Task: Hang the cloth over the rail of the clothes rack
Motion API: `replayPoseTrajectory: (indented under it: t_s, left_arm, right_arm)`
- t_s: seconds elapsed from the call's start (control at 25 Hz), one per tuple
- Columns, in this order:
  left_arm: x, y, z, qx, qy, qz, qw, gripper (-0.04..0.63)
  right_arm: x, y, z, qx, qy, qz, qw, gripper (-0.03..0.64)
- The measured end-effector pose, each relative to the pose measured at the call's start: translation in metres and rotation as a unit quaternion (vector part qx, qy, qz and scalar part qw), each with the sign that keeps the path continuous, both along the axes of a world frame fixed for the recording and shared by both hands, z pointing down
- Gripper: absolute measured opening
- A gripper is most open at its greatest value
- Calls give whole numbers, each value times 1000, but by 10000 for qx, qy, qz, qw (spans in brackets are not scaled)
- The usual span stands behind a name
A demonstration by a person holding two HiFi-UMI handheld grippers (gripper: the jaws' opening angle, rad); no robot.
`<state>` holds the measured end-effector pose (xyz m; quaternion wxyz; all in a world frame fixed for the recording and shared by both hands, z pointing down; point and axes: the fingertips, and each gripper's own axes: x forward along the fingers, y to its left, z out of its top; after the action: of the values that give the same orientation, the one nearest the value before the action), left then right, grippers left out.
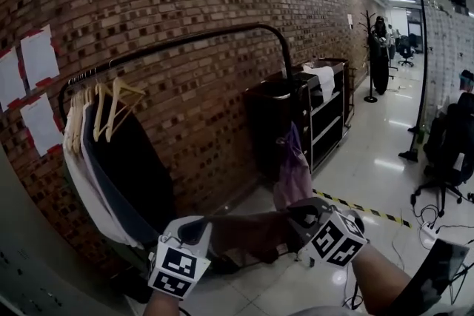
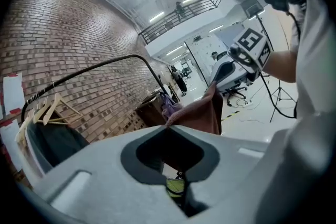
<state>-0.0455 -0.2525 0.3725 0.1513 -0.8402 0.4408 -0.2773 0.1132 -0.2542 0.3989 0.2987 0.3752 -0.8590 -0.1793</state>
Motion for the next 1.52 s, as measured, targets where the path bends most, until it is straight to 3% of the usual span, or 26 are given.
replayPoseTrajectory:
  t_s: [0.52,1.08,1.28,1.52]
  left_arm:
    - [1,-127,-29,422,-159,-103,9989,14]
    - [-39,-280,-71,897,-245,41,9957,14]
    - [-60,-329,-117,1323,-351,38,9906,14]
    - [-70,-360,-205,2091,-343,162,9772,14]
  right_arm:
    - [4,-129,-33,407,235,-157,9988,14]
    - [-40,-281,-72,793,424,-107,9959,14]
    - [-57,-327,-130,1435,668,-8,9874,14]
    - [-74,-360,-218,2321,767,69,9696,14]
